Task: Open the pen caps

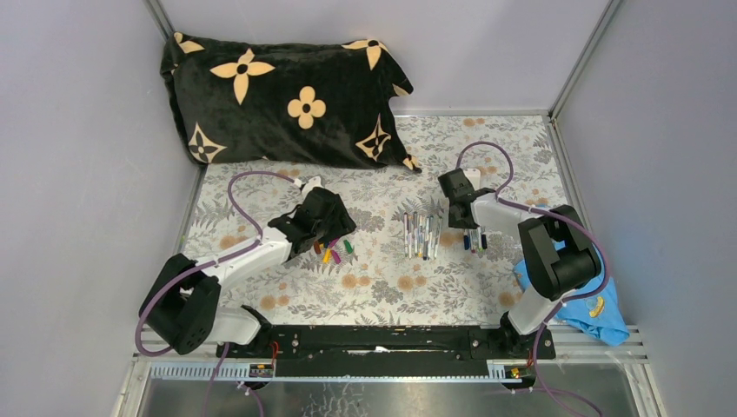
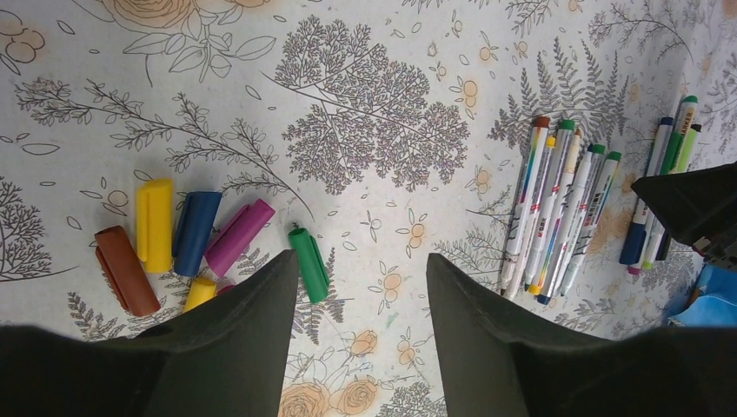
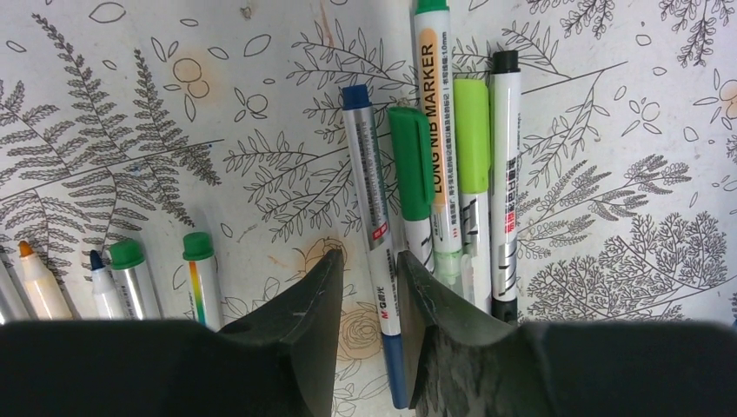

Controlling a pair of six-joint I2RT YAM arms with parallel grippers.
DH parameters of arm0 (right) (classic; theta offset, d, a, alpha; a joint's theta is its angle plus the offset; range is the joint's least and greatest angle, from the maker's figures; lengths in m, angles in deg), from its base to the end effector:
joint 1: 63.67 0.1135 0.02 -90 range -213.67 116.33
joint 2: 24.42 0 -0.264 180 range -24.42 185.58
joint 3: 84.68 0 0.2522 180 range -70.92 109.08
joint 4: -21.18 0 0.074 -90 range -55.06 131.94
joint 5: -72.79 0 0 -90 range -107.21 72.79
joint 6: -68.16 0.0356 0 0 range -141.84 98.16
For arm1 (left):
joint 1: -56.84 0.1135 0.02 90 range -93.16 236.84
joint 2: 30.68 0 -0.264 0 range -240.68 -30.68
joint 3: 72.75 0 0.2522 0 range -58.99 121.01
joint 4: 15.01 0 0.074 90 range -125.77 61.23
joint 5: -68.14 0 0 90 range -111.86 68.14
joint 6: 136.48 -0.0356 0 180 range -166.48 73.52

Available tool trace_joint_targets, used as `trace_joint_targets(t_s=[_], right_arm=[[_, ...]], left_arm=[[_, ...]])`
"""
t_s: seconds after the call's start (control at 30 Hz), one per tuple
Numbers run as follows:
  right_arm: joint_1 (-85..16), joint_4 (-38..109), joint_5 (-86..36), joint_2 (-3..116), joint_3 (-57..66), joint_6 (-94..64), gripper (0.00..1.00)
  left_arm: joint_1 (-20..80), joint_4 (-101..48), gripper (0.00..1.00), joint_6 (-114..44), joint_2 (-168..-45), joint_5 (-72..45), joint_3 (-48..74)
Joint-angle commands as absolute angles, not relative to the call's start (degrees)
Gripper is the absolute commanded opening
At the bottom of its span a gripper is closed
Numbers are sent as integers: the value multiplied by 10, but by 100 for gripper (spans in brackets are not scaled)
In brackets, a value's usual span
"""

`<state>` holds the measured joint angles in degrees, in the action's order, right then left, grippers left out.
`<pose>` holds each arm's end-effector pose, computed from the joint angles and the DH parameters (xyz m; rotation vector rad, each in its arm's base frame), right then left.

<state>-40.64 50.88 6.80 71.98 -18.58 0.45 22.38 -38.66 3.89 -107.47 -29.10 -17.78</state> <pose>0.3006 0.1120 0.1564 0.1260 2.4951 -0.2320 0.2255 -0.1493 0.1988 -0.3985 2.3971 -0.5574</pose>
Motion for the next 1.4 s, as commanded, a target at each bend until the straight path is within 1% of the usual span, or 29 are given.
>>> trace_joint_targets(t_s=[0.0, 0.13, 0.27, 0.4, 0.47, 0.57, 0.67, 0.77, 1.0, 1.13, 1.37], right_arm=[[-415, 501, 60, 728, -170, -2, 35], [-418, 501, 54, 735, -174, 3, 33], [-420, 500, 46, 747, -182, 8, 26], [-427, 496, 33, 752, -190, 14, 21], [-428, 496, 30, 752, -191, 15, 15], [-428, 499, 24, 742, -191, 15, 0], [-428, 493, 11, 715, -197, 18, 0], [-428, 489, -10, 674, -202, 18, 0], [-409, 496, -78, 584, -198, 31, 0], [-363, 494, -92, 550, -193, 56, 0], [-294, 481, -93, 527, -185, 107, 0]], left_arm=[[221, -361, 62, 28, -1080, -288, -173], [221, -360, 62, 27, -1082, -288, -172], [222, -361, 62, 27, -1080, -288, -172], [221, -361, 62, 28, -1075, -287, -175], [221, -362, 62, 29, -1073, -287, -177], [221, -362, 62, 30, -1067, -285, -181], [221, -358, 63, 30, -1061, -277, -182], [221, -334, 68, 28, -1053, -252, -192], [213, -210, 69, 31, -1044, -126, -234], [194, -138, 69, 46, -1051, -86, -247], [163, -19, 69, 83, -1072, -28, -271]])
